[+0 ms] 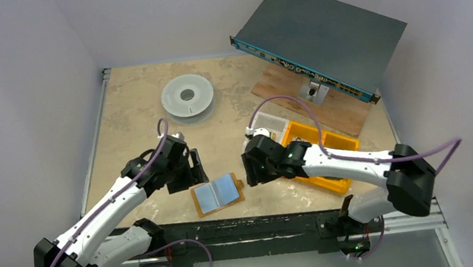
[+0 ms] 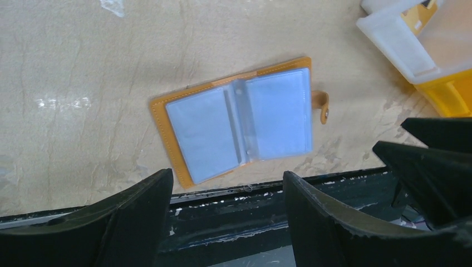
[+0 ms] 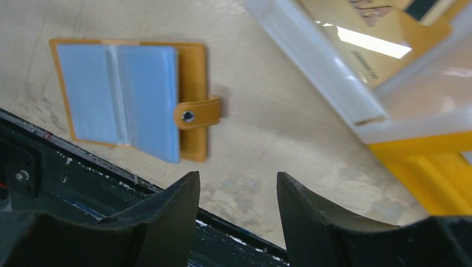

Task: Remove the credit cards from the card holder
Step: Remove the credit card from the card holder.

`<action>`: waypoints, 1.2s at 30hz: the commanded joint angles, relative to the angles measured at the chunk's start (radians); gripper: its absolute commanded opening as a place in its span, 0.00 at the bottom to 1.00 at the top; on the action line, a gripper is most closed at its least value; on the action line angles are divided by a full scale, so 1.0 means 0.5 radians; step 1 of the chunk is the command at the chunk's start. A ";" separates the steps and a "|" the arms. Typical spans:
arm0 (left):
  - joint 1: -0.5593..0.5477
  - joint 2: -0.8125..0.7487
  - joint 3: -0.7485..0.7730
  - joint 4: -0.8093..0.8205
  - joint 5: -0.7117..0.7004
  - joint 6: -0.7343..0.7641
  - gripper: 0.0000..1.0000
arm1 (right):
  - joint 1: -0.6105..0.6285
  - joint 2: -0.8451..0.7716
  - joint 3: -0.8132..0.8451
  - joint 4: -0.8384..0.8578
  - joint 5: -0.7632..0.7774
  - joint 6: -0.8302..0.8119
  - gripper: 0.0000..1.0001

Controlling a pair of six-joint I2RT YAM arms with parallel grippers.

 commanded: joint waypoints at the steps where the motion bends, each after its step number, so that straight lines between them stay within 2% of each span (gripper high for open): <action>1: 0.103 -0.035 -0.054 -0.026 -0.077 -0.044 0.72 | 0.191 0.217 0.262 0.154 0.059 0.033 0.52; 6: 0.276 -0.029 -0.105 -0.014 -0.045 -0.016 0.72 | 0.344 0.455 0.430 0.242 0.098 0.030 0.53; 12: 0.358 -0.006 -0.150 0.000 0.020 -0.002 0.72 | 0.486 0.693 0.614 0.248 0.235 0.032 0.52; 20: 0.569 -0.008 -0.267 0.013 0.043 -0.115 0.72 | 0.635 1.006 0.849 0.236 0.323 0.011 0.53; 28: 0.780 0.033 -0.273 0.050 0.137 -0.062 0.73 | 0.674 1.210 1.015 0.114 0.484 0.039 0.56; 36: 0.823 0.082 -0.281 0.100 0.185 -0.025 0.73 | 0.695 1.316 1.135 -0.015 0.601 0.063 0.57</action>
